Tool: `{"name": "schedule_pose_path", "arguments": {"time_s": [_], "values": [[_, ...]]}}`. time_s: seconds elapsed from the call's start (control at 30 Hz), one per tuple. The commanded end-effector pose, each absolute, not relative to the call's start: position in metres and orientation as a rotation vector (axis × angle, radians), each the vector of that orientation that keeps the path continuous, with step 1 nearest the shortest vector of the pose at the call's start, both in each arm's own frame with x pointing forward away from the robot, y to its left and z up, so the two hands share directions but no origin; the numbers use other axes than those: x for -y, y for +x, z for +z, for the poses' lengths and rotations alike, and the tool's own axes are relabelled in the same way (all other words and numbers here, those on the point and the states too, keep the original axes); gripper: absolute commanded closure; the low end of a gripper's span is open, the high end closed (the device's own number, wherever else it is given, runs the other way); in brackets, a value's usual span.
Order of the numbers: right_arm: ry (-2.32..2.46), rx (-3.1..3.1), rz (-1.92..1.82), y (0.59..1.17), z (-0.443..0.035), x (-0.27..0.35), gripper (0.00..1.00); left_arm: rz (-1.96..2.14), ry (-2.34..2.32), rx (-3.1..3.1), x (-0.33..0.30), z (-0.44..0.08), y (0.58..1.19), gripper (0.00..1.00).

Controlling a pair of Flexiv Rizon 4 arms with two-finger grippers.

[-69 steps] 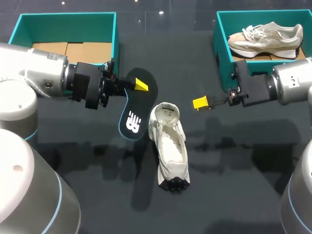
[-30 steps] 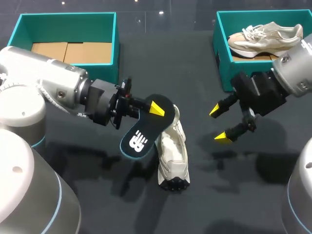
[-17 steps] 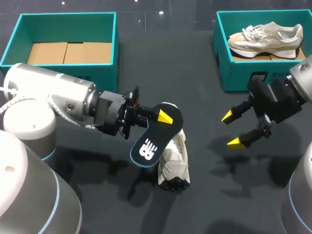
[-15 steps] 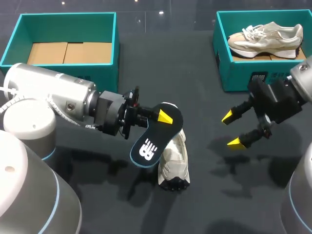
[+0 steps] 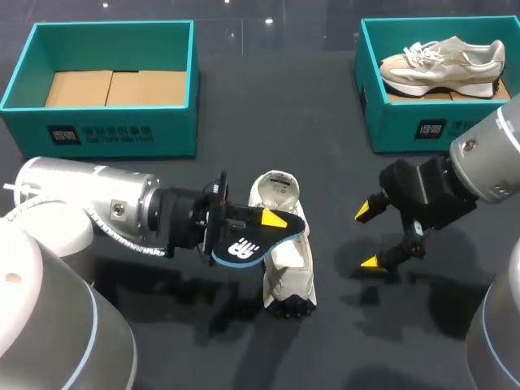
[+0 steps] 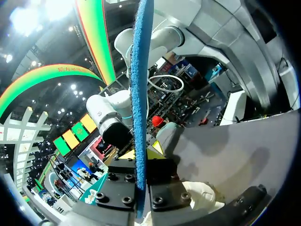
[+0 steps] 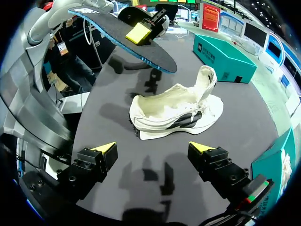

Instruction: Take the shoe out of the shoebox, open the shoe tongue, remove and reinsert the insole, then place the shoe into the shoebox

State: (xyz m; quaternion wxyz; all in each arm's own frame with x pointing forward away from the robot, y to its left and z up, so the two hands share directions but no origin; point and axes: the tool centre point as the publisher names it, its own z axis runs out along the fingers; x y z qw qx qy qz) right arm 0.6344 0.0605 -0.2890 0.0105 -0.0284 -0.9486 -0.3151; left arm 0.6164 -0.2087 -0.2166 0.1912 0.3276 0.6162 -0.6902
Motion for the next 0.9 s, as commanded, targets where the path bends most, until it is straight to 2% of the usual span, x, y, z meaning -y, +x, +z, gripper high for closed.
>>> {"name": "schedule_pose_path", "arguments": {"time_s": [0.03,0.43,0.6,0.9], "values": [[-0.1,2.949,-1.051,0.625,-0.297,-0.059,0.0,-1.966,0.889,-1.74,0.209,-0.229,0.613,1.0],[-0.1,2.949,-1.051,0.625,-0.297,-0.059,0.0,-1.966,0.889,-1.74,0.209,-0.229,0.613,1.0],[-0.111,3.007,-0.942,0.62,-0.311,-0.07,0.0,-1.906,0.837,-1.79,0.204,-0.229,0.603,1.0],[-0.095,3.012,-0.961,0.619,-0.326,-0.077,0.0,-1.921,0.71,-1.836,0.193,-0.229,0.593,1.0]]}}
